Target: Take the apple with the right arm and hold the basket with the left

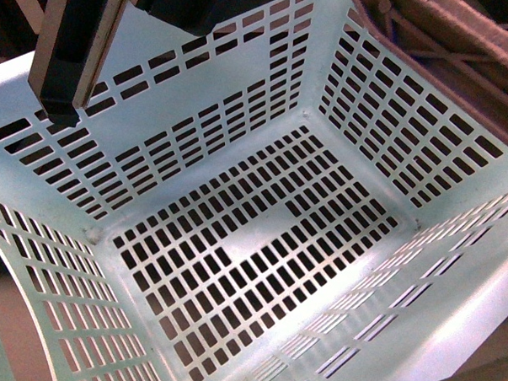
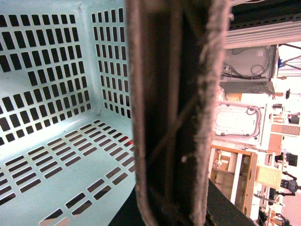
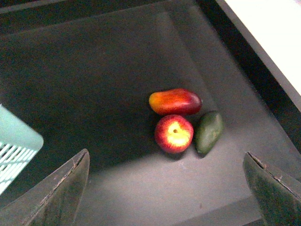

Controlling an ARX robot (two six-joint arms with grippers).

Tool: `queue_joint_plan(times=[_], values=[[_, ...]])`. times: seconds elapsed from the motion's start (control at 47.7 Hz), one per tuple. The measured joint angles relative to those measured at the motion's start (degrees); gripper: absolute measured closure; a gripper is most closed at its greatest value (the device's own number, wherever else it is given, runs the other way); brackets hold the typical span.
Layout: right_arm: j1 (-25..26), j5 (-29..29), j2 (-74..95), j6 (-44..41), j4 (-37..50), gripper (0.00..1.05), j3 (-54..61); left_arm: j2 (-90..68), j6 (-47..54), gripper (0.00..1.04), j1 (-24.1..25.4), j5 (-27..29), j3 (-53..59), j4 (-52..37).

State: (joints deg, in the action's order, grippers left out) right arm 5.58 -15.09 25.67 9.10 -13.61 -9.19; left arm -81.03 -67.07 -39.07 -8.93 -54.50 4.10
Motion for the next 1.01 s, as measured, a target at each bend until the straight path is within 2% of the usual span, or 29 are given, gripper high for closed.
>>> queue_joint_plan(times=[0.168, 0.251, 0.398, 0.545, 0.712, 1.006], values=[[10.6, 6.6, 14.8, -5.9, 14.3, 0.09, 2.0, 0.0, 0.0, 0.98, 0.0, 0.0, 0.0, 0.0], [13.8, 8.9, 24.7, -9.0, 22.5, 0.09, 2.5, 0.0, 0.0, 0.98, 0.0, 0.1, 0.0, 0.0], [17.1, 11.8, 43.9, -13.0, 37.6, 0.09, 1.9, 0.0, 0.0, 0.98, 0.0, 0.0, 0.0, 0.0], [18.6, 13.5, 71.4, -14.7, 52.0, 0.09, -3.8, 0.0, 0.0, 0.98, 0.0, 0.0, 0.0, 0.0], [18.1, 13.7, 92.5, -10.9, 54.9, 0.09, -12.3, 0.0, 0.0, 0.98, 0.0, 0.0, 0.0, 0.0], [17.1, 13.4, 100.3, -6.2, 54.2, 0.09, -19.3, 0.0, 0.0, 0.98, 0.0, 0.1, 0.0, 0.0]])
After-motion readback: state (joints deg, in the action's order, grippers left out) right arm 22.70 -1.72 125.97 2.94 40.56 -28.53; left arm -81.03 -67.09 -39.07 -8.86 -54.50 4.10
